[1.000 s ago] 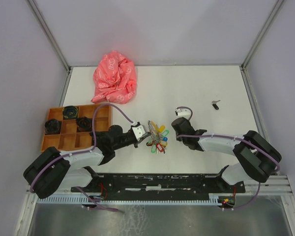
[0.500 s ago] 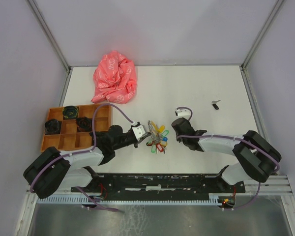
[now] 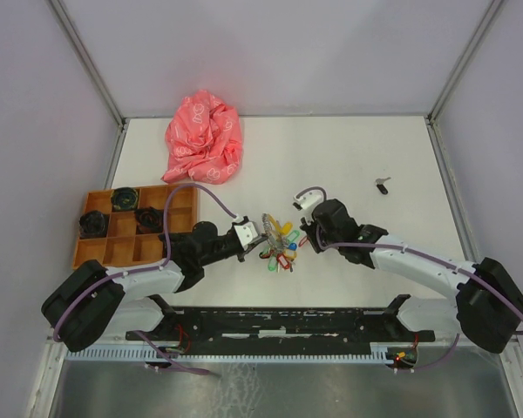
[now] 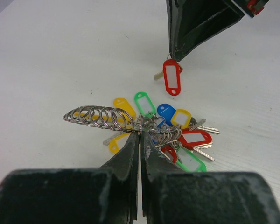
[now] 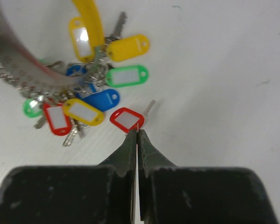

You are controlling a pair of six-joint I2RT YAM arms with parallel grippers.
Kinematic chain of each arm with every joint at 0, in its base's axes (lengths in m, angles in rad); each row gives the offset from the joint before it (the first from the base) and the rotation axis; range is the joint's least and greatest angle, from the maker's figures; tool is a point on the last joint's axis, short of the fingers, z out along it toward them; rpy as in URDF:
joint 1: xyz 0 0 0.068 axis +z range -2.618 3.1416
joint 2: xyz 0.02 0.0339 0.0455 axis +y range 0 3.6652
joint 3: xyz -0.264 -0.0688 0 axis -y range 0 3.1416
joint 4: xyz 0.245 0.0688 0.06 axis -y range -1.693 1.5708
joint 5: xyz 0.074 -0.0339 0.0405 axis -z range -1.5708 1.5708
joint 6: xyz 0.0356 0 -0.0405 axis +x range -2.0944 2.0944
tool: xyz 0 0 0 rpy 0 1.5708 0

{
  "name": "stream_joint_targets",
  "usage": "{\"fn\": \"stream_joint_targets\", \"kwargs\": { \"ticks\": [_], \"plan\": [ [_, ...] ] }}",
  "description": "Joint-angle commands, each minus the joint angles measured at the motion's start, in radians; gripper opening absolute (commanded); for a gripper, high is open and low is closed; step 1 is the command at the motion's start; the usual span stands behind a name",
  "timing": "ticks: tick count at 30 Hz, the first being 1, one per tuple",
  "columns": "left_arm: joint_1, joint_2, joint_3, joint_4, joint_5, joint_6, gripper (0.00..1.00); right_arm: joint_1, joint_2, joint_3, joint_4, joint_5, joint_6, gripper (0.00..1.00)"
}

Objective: Put the keys on the keyring

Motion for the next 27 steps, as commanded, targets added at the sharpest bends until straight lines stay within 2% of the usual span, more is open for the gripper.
{"fn": "stream_joint_targets", "kwargs": {
  "ticks": [1,5,16,27],
  "plan": [
    [-0.004,-0.017,0.028,0.054,0.027,0.011,0.03,0.002,0.001,0.169,-0.164,-0.3,-0.234,0.01],
    [-0.004,-0.021,0.015,0.066,0.038,0.036,0.03,0.001,0.027,0.248,-0.269,-0.435,-0.35,0.01],
    [-0.004,-0.019,-0.036,0.186,0.124,0.121,0.03,0.002,0.052,0.381,-0.441,-0.586,-0.537,0.01],
    [-0.006,0.021,-0.088,0.368,0.146,0.205,0.03,0.004,0.086,0.44,-0.476,-0.623,-0.65,0.01]
  ]
}}
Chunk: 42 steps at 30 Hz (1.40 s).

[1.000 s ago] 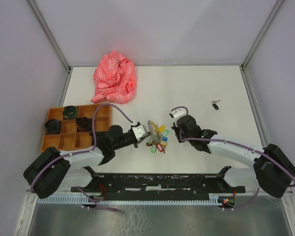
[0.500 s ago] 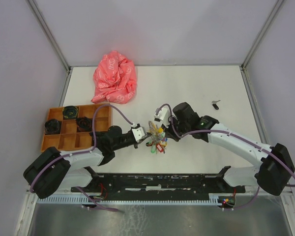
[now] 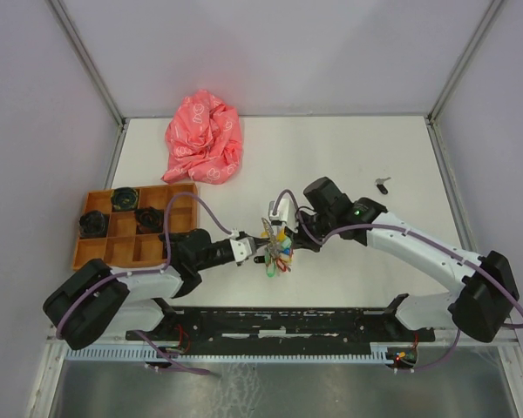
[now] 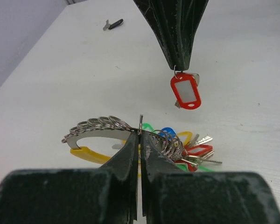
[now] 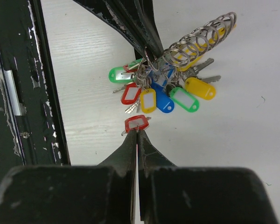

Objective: Put the keys on the keyring

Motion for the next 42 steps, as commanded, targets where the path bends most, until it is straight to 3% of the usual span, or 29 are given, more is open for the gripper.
{"fn": "stream_joint_targets", "kwargs": {
  "ticks": [1,11,28,35,42],
  "plan": [
    [-0.006,0.017,-0.012,0.18,0.007,0.094,0.03,0.004,0.017,0.069,-0.01,-0.034,-0.062,0.01],
    [-0.013,0.027,-0.009,0.232,-0.041,0.188,0.03,0.034,-0.147,-0.062,0.168,0.096,-0.191,0.01],
    [-0.081,0.061,-0.026,0.349,-0.107,0.313,0.03,0.22,-0.156,-0.111,0.271,0.332,-0.385,0.01],
    [-0.091,0.064,-0.049,0.396,-0.118,0.324,0.03,0.24,-0.204,-0.139,0.243,0.371,-0.459,0.01],
    [-0.101,0.066,-0.064,0.422,-0.112,0.334,0.03,0.245,-0.215,-0.184,0.322,0.399,-0.51,0.01]
  ]
}}
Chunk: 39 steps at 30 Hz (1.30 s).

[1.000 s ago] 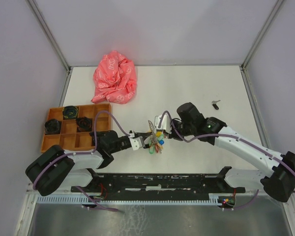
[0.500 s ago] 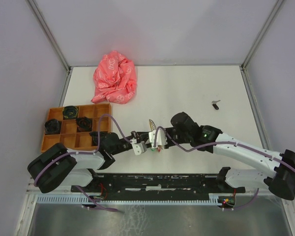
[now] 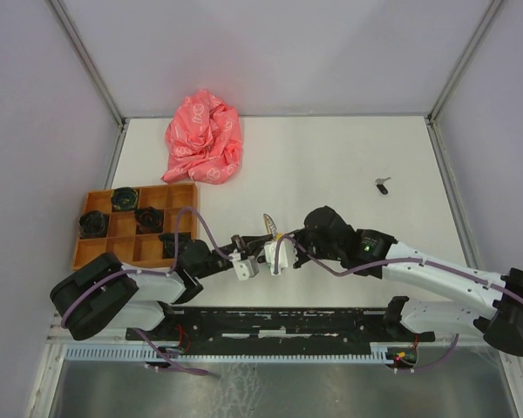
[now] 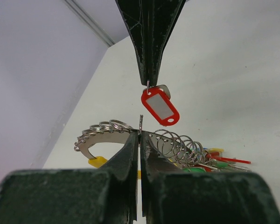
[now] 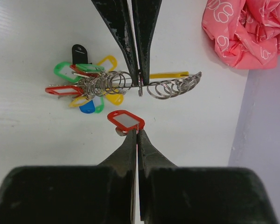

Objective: Put the keys on the keyring

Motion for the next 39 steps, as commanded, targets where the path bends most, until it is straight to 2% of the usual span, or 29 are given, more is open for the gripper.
{"fn": "stream_joint_targets", "kwargs": {
  "ticks": [1,39],
  "plan": [
    [-0.01,-0.005,-0.007,0.138,-0.005,0.062,0.03,0.006,-0.029,-0.024,0.087,0.025,-0.052,0.01],
    [-0.025,0.027,0.012,0.157,0.044,0.029,0.03,0.061,0.016,-0.028,0.125,0.041,-0.086,0.01]
  ]
}}
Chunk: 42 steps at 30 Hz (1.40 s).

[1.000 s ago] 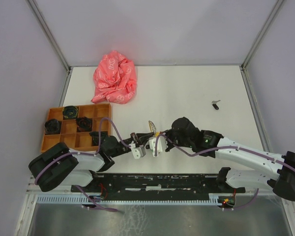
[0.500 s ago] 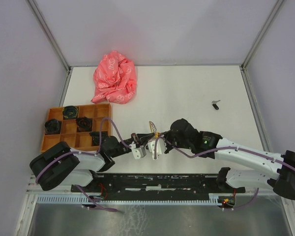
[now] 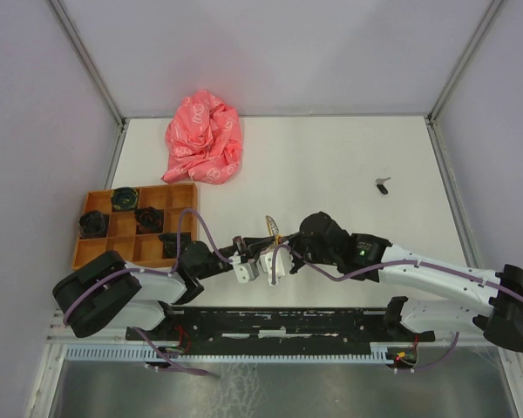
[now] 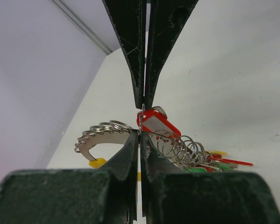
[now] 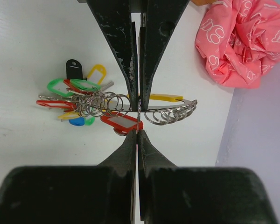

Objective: Put the keys on the keyring

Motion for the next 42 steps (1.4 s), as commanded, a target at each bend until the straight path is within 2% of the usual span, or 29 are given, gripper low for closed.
{"fn": "stream_joint_targets", "kwargs": {
  "ticks": [1,42],
  "plan": [
    [-0.008,0.004,0.019,0.108,0.022,0.021,0.03,0.011,0.0,0.007,0.051,0.023,-0.008,0.01],
    [-0.009,0.02,0.029,0.108,0.03,0.011,0.03,0.021,0.004,-0.008,0.062,0.04,0.001,0.01]
  ]
}}
